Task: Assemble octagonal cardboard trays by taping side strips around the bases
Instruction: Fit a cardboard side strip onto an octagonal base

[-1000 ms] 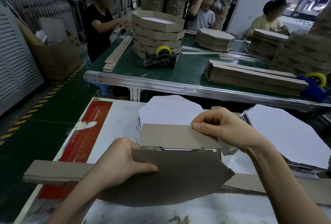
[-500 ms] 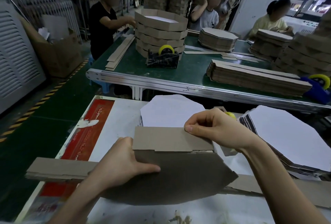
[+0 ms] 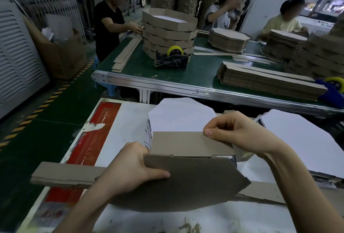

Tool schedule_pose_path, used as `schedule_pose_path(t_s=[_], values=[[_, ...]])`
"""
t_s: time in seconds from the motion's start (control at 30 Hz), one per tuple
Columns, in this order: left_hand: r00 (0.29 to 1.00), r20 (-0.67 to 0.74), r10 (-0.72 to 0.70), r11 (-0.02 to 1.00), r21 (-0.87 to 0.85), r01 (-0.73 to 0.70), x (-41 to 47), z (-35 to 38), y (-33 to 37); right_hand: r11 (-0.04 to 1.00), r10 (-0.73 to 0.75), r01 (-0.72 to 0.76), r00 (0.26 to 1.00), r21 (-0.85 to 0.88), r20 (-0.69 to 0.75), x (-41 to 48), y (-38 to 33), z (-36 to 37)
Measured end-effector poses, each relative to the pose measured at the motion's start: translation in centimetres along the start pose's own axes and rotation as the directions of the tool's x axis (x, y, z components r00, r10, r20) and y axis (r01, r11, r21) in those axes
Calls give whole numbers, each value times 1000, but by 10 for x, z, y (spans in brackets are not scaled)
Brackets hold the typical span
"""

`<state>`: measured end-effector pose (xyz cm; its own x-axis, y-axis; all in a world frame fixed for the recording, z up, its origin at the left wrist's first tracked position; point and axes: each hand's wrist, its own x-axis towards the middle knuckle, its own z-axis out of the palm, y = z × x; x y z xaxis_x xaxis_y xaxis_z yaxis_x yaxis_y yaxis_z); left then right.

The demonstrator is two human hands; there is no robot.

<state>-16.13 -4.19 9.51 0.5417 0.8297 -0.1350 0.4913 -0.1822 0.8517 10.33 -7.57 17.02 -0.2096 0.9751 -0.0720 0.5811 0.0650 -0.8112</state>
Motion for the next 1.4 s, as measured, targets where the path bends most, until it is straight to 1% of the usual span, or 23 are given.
schedule_pose_path(t_s=[0.23, 0.43, 0.53, 0.63, 0.7, 0.77, 0.8, 0.83, 0.87, 0.9, 0.93, 0.97, 1.0, 1.07, 1.23, 1.27, 1.3, 1.33, 1.37, 1.4], values=[[1000, 0, -8, 1000, -21, 8, -1, -1, 0, 1000, 11, -11, 1000, -1, -3, 2, -1, 5], [1000, -4, 11, 997, -78, -11, -3, -1, 2, 1000, 20, -20, 999, 12, -27, 1, 5, 12], [997, -69, 43, 986, -157, -53, -4, 3, 4, 1000, 19, -19, 999, 15, -28, -2, 8, 13], [982, -160, 106, 975, -178, -134, -5, 8, 3, 1000, 23, -22, 999, 10, -40, -3, 8, 14], [957, -250, 146, 976, -124, -181, -5, 12, 1, 1000, 26, -26, 999, -6, -46, -3, 9, 14], [919, -365, 150, 981, -58, -183, -6, 17, 0, 999, 32, -33, 998, -23, -47, -3, 9, 13], [896, -408, 174, 977, -39, -208, -6, 18, 0, 999, 33, -34, 998, -27, -49, -4, 9, 13], [869, -435, 235, 966, 1, -260, -6, 18, 1, 999, 31, -32, 998, -29, -52, -4, 8, 13], [835, -444, 324, 942, 74, -326, -6, 17, 3, 999, 27, -29, 998, -29, -55, -4, 8, 13], [801, -425, 422, 906, 173, -386, -6, 16, 5, 999, 24, -26, 998, -25, -59, -4, 9, 13], [776, -374, 507, 860, 277, -428, -5, 16, 7, 1000, 22, -23, 998, -18, -60, -4, 9, 13], [764, -313, 565, 813, 367, -452, -4, 17, 10, 1000, 21, -21, 998, -10, -56, -4, 9, 14], [761, -262, 594, 778, 428, -460, -3, 19, 14, 1000, 21, -22, 999, -2, -47, -4, 9, 14], [766, -226, 602, 759, 459, -462, -4, 24, 18, 1000, 27, -27, 999, 7, -34, -5, 11, 15], [772, -215, 598, 779, 382, -497, -2, 27, 22, 995, 53, -52, 998, 84, -16, -10, 18, 15], [774, -206, 598, 780, 372, -504, -1, 27, 23, 993, 61, -56, 997, 108, -40, -8, 23, 13], [775, -201, 599, 781, 362, -509, 0, 27, 24, 989, 75, -60, 991, 135, -107, -4, 32, 10], [778, -196, 596, 784, 353, -511, 1, 27, 26, 982, 107, -69, 970, 176, -217, 3, 45, 5], [782, -192, 593, 786, 347, -511, 2, 29, 29, 969, 168, -91, 923, 228, -347, 11, 61, -1], [785, -190, 589, 789, 347, -508, 3, 30, 32, 952, 250, -129, 849, 277, -465, 20, 81, -8]])
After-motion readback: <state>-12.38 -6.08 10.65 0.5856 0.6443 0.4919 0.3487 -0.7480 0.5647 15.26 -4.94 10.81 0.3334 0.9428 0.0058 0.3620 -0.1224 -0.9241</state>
